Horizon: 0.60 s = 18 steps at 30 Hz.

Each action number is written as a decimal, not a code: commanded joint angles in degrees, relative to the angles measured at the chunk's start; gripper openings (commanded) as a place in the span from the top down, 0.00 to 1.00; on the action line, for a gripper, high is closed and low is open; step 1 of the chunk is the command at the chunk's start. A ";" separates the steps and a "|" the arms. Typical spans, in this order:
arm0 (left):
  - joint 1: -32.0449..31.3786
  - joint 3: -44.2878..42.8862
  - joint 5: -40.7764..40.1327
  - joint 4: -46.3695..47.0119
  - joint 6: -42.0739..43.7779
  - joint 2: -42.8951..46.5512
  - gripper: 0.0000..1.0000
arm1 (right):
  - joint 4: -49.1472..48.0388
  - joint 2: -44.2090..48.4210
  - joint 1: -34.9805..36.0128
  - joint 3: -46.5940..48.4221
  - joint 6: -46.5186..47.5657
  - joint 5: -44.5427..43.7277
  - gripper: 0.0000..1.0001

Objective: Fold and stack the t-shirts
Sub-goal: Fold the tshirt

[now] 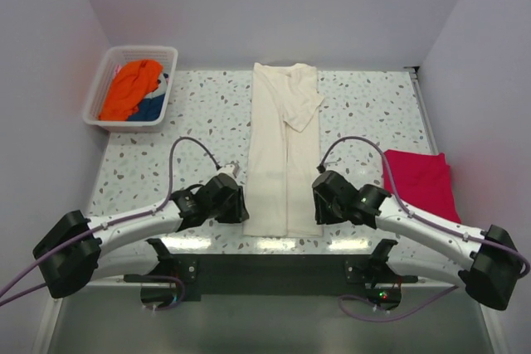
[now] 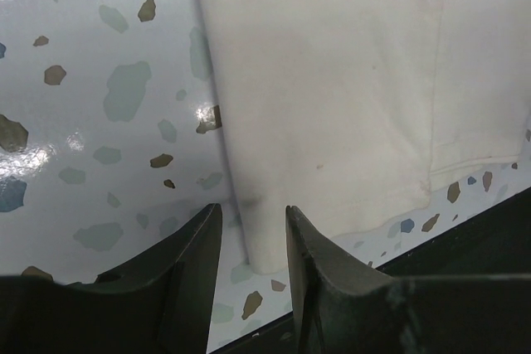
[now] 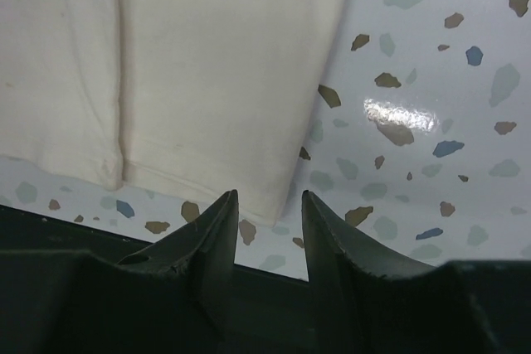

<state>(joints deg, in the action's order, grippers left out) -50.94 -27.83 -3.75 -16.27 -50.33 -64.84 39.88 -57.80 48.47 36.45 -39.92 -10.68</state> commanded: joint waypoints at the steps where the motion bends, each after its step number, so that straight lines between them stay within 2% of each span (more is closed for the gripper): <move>1: -0.21 -0.12 0.93 4.23 2.86 -0.46 0.58 | 3.27 -1.17 5.04 2.58 -4.63 -8.12 0.60; 9: -0.65 1.90 2.52 6.51 2.25 -2.49 0.59 | 2.75 -4.77 11.29 2.66 -8.85 -11.99 0.60; 18: -1.01 3.49 2.60 7.22 1.63 -2.92 0.60 | 0.38 -9.78 15.07 3.89 -10.61 -13.93 0.60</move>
<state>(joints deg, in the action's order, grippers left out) -51.53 -25.28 -1.65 -11.60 -48.84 -67.48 42.00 -66.52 62.35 37.93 -48.07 -21.43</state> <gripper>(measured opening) 0.398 0.403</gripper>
